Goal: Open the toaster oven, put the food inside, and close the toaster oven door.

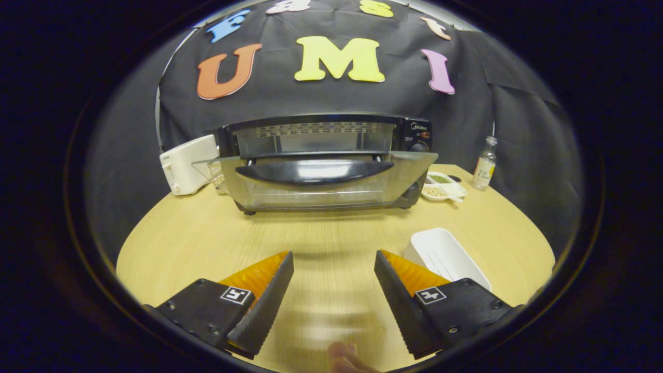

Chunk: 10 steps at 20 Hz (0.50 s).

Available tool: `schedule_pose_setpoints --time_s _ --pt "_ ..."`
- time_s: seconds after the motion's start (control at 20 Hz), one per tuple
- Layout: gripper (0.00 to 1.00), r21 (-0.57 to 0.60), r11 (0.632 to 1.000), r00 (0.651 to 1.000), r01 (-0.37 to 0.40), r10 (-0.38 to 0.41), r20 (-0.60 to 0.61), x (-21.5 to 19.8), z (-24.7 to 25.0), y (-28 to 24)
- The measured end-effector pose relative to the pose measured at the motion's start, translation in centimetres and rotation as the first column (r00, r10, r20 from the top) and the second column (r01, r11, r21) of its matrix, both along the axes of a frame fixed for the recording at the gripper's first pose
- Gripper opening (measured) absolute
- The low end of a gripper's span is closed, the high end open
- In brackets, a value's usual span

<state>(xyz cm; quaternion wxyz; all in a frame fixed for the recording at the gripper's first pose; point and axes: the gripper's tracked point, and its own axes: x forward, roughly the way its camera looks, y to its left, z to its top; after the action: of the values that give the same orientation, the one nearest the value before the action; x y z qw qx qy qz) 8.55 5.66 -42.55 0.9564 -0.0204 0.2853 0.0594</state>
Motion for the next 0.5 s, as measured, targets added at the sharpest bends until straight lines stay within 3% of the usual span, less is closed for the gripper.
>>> schedule_pose_setpoints --time_s 0.5 --pt "1.0 0.002 0.999 0.981 -0.038 0.037 0.188 4.2 5.7 2.3"
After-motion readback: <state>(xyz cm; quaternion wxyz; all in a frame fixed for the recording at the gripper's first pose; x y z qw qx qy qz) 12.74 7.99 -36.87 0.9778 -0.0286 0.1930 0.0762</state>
